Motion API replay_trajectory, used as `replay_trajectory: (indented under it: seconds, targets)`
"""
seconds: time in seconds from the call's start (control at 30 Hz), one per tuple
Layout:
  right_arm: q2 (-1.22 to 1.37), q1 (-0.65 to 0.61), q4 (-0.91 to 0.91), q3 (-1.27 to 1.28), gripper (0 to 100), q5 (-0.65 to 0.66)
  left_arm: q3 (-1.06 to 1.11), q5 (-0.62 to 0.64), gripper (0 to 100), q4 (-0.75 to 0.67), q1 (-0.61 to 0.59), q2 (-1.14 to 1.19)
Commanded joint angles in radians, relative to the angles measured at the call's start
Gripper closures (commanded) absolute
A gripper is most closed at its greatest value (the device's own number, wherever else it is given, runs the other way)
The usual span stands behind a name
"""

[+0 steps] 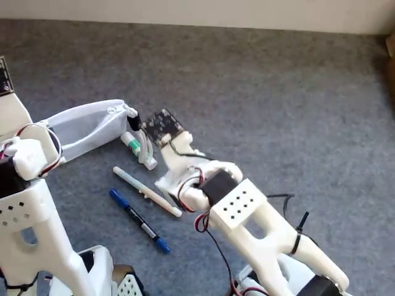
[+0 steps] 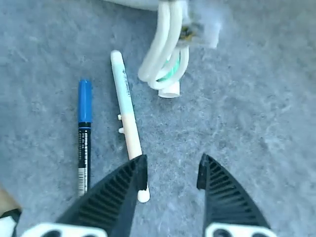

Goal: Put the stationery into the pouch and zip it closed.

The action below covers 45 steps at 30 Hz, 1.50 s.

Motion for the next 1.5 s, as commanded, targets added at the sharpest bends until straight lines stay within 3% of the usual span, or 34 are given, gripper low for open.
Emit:
replay_trajectory:
  seconds: [0.0,0.17,0.53,0.73,0.9,1.47]
  targets:
    - [-0.005,-0.062,-0.166,0.105,83.7,0.012,-0.004,0.015,99,-0.023,-0.010,-0.035]
    - [-0.004,-0.145,-0.283,0.213,83.8,0.083,-0.004,0.015,99,-0.023,-0.010,-0.035]
    - [0.315,-0.142,-0.337,0.143,83.9,0.089,-0.004,0.015,99,-0.018,-0.010,-0.035]
    - [0.417,-0.079,-0.326,0.093,85.0,0.095,-0.004,0.015,99,-0.018,-0.010,-0.035]
    - [0.418,-0.050,-0.209,0.090,99.8,0.247,-0.004,0.015,99,-0.018,-0.010,-0.035]
    - [0.418,0.151,0.246,0.067,99.3,0.588,-0.004,0.015,99,-0.025,-0.010,-0.035]
